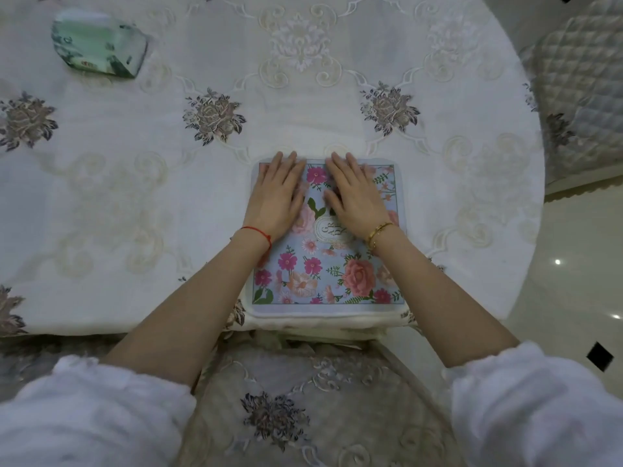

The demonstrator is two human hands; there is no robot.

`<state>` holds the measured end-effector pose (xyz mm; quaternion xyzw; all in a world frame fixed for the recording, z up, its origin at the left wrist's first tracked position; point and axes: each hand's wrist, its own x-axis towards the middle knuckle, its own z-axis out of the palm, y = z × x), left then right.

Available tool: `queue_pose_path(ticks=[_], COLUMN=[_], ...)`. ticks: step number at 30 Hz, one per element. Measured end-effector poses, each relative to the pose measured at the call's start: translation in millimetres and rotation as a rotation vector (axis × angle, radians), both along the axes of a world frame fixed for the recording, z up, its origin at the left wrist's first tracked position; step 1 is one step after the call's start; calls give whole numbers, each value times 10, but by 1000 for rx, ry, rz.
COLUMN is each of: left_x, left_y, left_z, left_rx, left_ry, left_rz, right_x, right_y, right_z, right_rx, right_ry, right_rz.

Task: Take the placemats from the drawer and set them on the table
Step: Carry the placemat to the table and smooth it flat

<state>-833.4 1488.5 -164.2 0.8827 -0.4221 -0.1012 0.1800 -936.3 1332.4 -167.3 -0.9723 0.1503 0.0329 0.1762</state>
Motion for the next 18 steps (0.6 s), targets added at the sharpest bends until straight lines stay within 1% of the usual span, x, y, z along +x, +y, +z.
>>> queue_pose_path(ticks=[4, 8, 14, 18], left_x=[44, 69, 96, 104], left_y=[29, 87, 278, 299], left_z=[-158, -222, -219, -160], left_rx=[66, 74, 74, 129], left_ry=[-34, -71, -29, -49], left_rz=[1, -3, 102, 121], right_x=[-7, -106, -431, -570], right_y=[-44, -200, -488, -570], right_z=[-108, -96, -50, -30], right_rx=[-22, -12, -42, -65], right_ry=[15, 12, 15, 35], right_rz=[64, 62, -61, -160])
